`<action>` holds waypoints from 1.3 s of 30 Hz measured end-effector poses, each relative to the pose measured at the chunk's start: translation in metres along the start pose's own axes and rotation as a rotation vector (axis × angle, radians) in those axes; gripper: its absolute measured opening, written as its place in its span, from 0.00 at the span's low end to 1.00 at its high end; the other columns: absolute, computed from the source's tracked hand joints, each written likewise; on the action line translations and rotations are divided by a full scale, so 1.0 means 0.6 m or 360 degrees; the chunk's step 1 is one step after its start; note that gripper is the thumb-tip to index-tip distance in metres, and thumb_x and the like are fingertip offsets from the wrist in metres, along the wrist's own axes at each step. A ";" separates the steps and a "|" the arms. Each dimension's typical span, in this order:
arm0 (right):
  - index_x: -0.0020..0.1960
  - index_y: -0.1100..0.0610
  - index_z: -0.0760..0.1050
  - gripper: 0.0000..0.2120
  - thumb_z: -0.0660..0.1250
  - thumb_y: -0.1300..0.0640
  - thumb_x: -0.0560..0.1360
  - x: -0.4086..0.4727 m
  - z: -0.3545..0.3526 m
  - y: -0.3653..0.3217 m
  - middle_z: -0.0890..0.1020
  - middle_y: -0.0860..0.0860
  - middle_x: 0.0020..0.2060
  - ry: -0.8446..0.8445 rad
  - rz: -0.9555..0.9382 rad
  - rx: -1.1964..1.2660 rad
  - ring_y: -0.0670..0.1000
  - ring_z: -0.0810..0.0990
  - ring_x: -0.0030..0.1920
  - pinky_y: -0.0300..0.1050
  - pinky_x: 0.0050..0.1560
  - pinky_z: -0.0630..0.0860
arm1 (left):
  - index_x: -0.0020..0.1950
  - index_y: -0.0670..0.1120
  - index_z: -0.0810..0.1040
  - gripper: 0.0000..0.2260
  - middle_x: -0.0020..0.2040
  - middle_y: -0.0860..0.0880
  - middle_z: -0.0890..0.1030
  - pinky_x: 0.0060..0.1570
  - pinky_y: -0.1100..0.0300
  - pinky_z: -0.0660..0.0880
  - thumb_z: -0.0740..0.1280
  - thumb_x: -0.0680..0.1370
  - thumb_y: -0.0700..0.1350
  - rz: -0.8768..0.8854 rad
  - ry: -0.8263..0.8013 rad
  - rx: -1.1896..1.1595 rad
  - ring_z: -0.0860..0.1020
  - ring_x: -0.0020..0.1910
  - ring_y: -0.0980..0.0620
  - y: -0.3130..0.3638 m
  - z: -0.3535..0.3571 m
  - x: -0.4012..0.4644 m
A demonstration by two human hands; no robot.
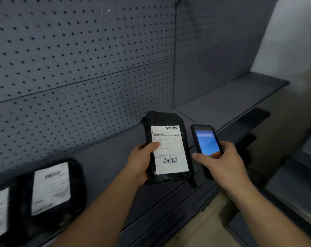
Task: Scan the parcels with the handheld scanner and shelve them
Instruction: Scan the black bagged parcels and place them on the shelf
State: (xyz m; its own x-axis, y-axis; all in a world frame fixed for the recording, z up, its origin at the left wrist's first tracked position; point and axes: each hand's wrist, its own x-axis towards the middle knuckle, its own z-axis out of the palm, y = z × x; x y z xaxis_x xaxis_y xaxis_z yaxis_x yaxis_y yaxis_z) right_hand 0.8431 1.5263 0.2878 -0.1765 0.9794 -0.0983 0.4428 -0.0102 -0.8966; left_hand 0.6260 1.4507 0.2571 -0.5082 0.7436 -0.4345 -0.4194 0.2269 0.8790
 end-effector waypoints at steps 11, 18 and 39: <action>0.70 0.52 0.69 0.37 0.83 0.46 0.68 0.061 0.162 -0.064 0.80 0.47 0.46 -0.0523 -0.0231 0.0197 0.45 0.80 0.45 0.44 0.42 0.74 | 0.62 0.44 0.83 0.11 0.51 0.44 0.89 0.53 0.41 0.84 0.72 0.81 0.46 0.0011 0.0623 -0.0129 0.87 0.51 0.40 0.012 -0.144 -0.012; 0.65 0.50 0.69 0.31 0.82 0.50 0.70 0.058 0.260 -0.103 0.80 0.48 0.48 -0.0742 -0.0317 0.0247 0.45 0.81 0.42 0.39 0.36 0.72 | 0.60 0.42 0.85 0.13 0.51 0.45 0.89 0.55 0.46 0.83 0.72 0.81 0.50 -0.0142 0.0748 -0.0110 0.87 0.52 0.42 0.020 -0.231 0.002; 0.64 0.48 0.70 0.30 0.82 0.49 0.69 0.112 0.344 -0.150 0.80 0.46 0.48 -0.1051 -0.0471 0.0102 0.46 0.81 0.45 0.43 0.38 0.76 | 0.64 0.39 0.81 0.14 0.52 0.41 0.87 0.58 0.44 0.83 0.63 0.86 0.47 -0.0281 0.1062 0.0157 0.86 0.51 0.41 0.034 -0.254 0.042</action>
State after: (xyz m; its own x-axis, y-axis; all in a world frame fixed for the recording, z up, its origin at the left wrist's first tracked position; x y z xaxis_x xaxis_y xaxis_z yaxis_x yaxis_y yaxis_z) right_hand 0.6102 1.5513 0.2725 -0.7839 0.6169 -0.0700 0.2455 0.2044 -0.9476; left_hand 0.4902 1.3782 0.2346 -0.8057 0.1519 -0.5725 -0.4840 0.3883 0.7842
